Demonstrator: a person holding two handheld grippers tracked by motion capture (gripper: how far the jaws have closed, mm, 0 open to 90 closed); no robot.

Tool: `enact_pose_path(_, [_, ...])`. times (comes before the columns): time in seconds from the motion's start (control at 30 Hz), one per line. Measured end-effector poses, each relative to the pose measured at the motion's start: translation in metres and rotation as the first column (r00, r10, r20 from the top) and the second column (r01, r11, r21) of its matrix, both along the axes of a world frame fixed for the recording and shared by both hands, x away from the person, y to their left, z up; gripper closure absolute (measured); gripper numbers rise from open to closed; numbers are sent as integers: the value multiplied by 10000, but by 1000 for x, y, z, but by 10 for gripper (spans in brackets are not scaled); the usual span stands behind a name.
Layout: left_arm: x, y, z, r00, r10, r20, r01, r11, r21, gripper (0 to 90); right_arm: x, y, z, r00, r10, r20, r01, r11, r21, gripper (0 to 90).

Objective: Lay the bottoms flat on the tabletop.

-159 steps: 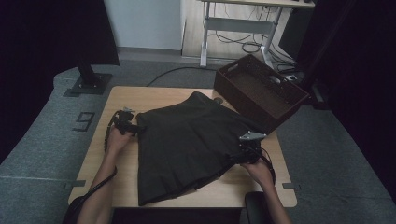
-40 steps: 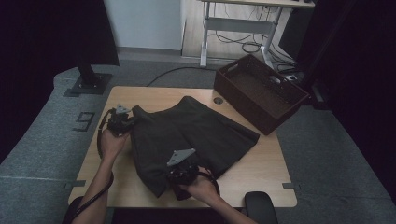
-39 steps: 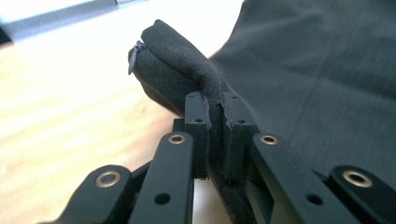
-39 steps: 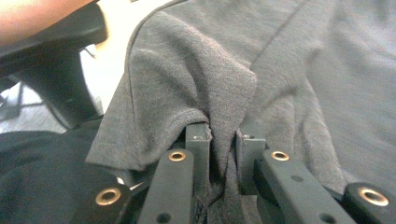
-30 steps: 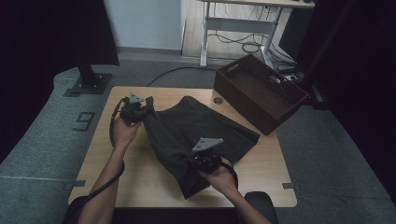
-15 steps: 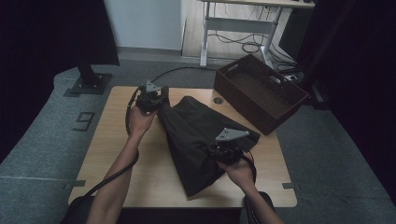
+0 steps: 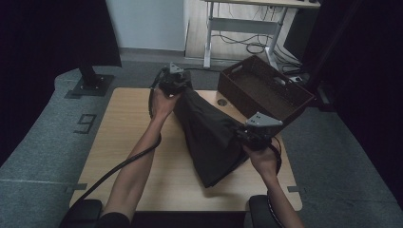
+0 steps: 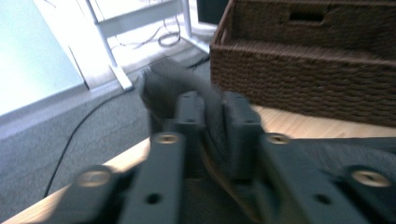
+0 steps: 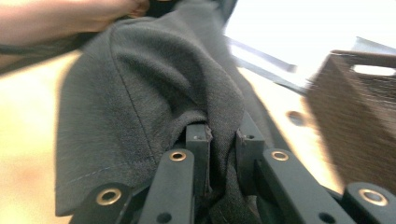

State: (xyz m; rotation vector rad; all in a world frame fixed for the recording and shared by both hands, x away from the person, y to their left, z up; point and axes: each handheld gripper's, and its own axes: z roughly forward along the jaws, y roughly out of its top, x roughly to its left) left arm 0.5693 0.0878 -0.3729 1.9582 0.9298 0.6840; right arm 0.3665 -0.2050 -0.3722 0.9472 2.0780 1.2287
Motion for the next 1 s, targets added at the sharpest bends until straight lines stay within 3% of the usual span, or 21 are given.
enact_pose_path(0.03, [3,-3,-5,9998,41,-178,-41,10000,20,622,7,-5,-5,9994,-324,-136,323,9995,-57,801])
enact_pose_path(0.1, [1,-6,-15,9995,-60,-297,62,10000,55,601,24,-16,-21,9947,-855,-565,847,9963,-164,801])
enact_pose_path(0.2, [-6,-6,-29,9992,-295,-257,307,9984,482,552,47,-31,-50,9790,-1556,-1317,1508,9875,-458,801])
enact_pose_path(0.3, [-13,0,-42,9973,-484,-550,497,9985,226,496,60,-48,-70,9632,-1894,-1908,1880,9818,-253,800])
enact_pose_path(0.4, [-19,1,-52,9931,-727,-924,725,9974,-62,409,64,-59,-81,9530,-2060,-2223,2098,9777,-68,797])
enact_pose_path(0.57, [-34,-6,-66,9847,-1196,-1267,1185,9928,-167,310,64,-62,-89,9500,-2075,-2332,2093,9777,-175,783])
enact_pose_path(0.8, [-59,-24,-92,9651,-1861,-1845,1895,9819,7,195,69,-66,-102,9393,-2390,-2461,2284,9710,-709,742])
enact_pose_path(1.0, [-74,-35,-117,9529,-2075,-2212,2122,9772,-29,152,72,-72,-116,9276,-2615,-2668,2367,9639,-1218,582])
